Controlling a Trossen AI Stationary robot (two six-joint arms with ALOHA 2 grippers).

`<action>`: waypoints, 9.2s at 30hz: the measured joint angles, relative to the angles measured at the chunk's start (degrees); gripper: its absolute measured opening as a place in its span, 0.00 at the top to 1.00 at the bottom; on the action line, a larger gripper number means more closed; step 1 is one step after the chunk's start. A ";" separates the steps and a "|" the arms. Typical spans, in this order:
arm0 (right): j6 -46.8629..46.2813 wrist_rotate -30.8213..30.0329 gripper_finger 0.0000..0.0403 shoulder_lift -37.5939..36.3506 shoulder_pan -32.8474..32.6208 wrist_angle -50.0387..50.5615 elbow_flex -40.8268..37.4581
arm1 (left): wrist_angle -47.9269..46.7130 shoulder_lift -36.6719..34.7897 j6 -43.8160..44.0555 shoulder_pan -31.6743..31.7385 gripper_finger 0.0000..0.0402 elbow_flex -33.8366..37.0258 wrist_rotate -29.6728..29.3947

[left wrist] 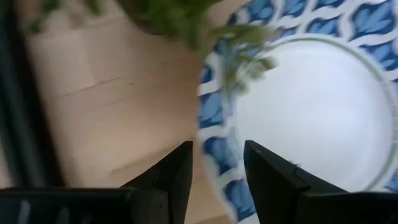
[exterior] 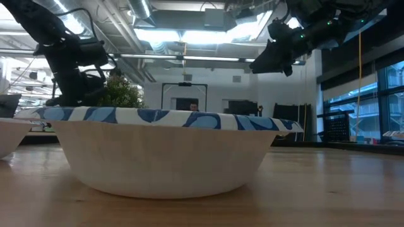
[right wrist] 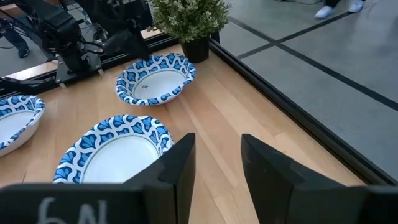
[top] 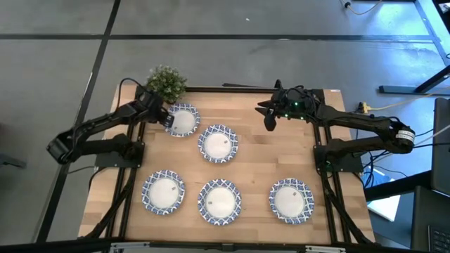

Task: Nest bowls inside each other
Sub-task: Stack the white patterned bowl on top of the top right white patterned bowl, then stack the white patterned bowl on top of the top white patterned bowl

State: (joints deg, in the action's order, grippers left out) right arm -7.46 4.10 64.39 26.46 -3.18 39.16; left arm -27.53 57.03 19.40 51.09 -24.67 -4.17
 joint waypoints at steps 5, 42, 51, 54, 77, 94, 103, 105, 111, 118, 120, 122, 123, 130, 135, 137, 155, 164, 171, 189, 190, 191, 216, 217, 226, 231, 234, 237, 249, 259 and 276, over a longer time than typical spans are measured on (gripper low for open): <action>0.07 0.00 0.68 0.02 0.00 0.00 0.00 | 3.20 1.35 0.00 0.00 0.65 0.00 1.93; 0.68 0.00 0.68 0.02 0.07 -0.02 0.02 | 4.24 4.48 0.06 0.00 0.81 0.07 -0.54; 0.97 -0.01 0.68 0.02 0.07 -0.02 0.02 | 4.36 4.46 0.20 0.00 0.93 0.07 -0.37; 1.41 -0.02 0.68 0.02 0.07 0.00 0.02 | 4.37 4.46 0.11 0.02 0.94 0.07 0.60; 1.79 -0.02 0.68 0.02 1.14 1.75 0.04 | 12.49 3.67 -0.66 0.79 0.97 -0.97 10.89; 3.43 -2.54 0.68 0.02 1.20 2.45 0.04 | 11.67 3.59 -3.01 1.06 1.00 -11.77 24.37; 3.48 -3.06 0.68 0.02 3.13 2.45 0.04 | 11.72 3.59 0.66 -6.76 1.00 -11.85 30.84; 3.49 -3.05 0.68 0.02 3.38 2.43 0.04 | 12.20 3.59 1.47 -8.95 1.00 -11.85 30.62; 3.48 -3.04 0.68 0.02 3.43 2.40 0.04 | 16.07 3.62 4.45 -15.29 1.00 -11.85 28.32; 3.23 -3.02 0.68 0.02 3.43 2.38 0.04 | 18.37 6.87 5.70 -20.66 1.00 -11.85 23.64; 3.17 -3.02 0.68 0.02 3.43 2.38 0.04 | 18.89 8.70 5.75 -21.59 1.00 -11.85 22.41; 3.16 -2.99 0.68 0.02 3.43 2.38 0.04 | 20.53 10.68 5.75 -21.98 1.00 -11.85 22.19; 3.15 -2.99 0.68 0.02 3.43 2.38 0.04 | 21.45 11.71 5.75 -22.07 1.00 -11.85 22.16; 2.68 -2.07 0.68 0.02 3.42 2.38 0.04 | 22.61 18.03 5.94 -21.99 1.00 -11.85 23.48; 2.99 -2.05 0.68 0.02 3.43 2.38 0.04 | 24.03 21.36 5.97 -22.62 0.99 -11.85 24.76; 3.03 -2.02 0.68 0.02 3.43 2.38 0.04 | 26.11 22.13 5.97 -22.79 0.99 -11.87 24.76; 3.45 -1.90 0.68 0.04 3.41 2.38 0.04 | 29.99 23.43 5.96 -22.80 0.81 -11.89 22.07; 3.48 -1.90 0.68 0.04 3.41 2.38 0.04 | 31.21 23.43 1.37 -22.71 0.79 -11.89 15.44; 3.50 1.81 0.68 0.04 3.43 5.15 0.04 | 34.52 22.45 -1.62 -20.84 0.78 -11.87 16.34; 1.75 18.00 0.68 0.06 -3.21 17.69 0.04 | 24.58 5.84 -11.23 -18.60 0.80 -11.89 23.11; 1.74 17.53 0.68 0.06 -3.74 18.80 0.04 | 23.38 5.51 -11.25 -18.89 0.80 -11.87 22.91; 1.69 17.00 0.68 0.06 -4.30 20.07 0.04 | 22.97 5.42 -11.27 -19.30 0.80 -11.87 22.46; -7.62 19.50 0.68 -1.93 -30.12 48.84 0.04 | 22.23 5.48 -10.47 -29.81 0.80 -11.87 19.22; -8.44 19.47 0.68 -1.92 -30.90 48.78 0.04 | 22.21 5.49 -10.43 -30.03 0.80 -11.87 18.61; -12.83 16.49 0.68 1.38 -37.38 48.79 0.04 | 22.22 5.49 -9.27 -31.46 0.80 -11.87 16.64; -13.49 14.39 0.68 5.73 -39.77 48.48 0.04 | 22.21 5.49 -9.19 -32.18 0.80 -11.87 16.59; -13.59 14.36 0.68 8.06 -40.64 47.27 0.04 | 22.21 5.49 -8.92 -32.20 0.80 -11.87 16.61; -14.67 13.49 0.68 10.03 -41.19 46.96 0.04 | 22.21 5.49 -8.85 -32.20 0.80 -11.87 16.59; -14.99 13.46 0.68 12.52 -41.77 45.60 0.04 | 22.19 5.51 -8.85 -32.17 0.80 -11.87 16.59; -14.97 13.39 0.76 12.52 -41.77 45.62 0.04 | 22.19 5.51 -8.85 -32.17 0.80 -11.87 16.35; -14.88 13.42 0.96 12.50 -41.41 45.09 0.04 | 22.18 5.51 -7.74 -32.16 0.80 -11.87 15.54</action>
State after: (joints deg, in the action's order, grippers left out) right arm -22.35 17.52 76.88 -14.95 41.91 39.20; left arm -5.35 62.54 11.66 18.93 -36.53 11.38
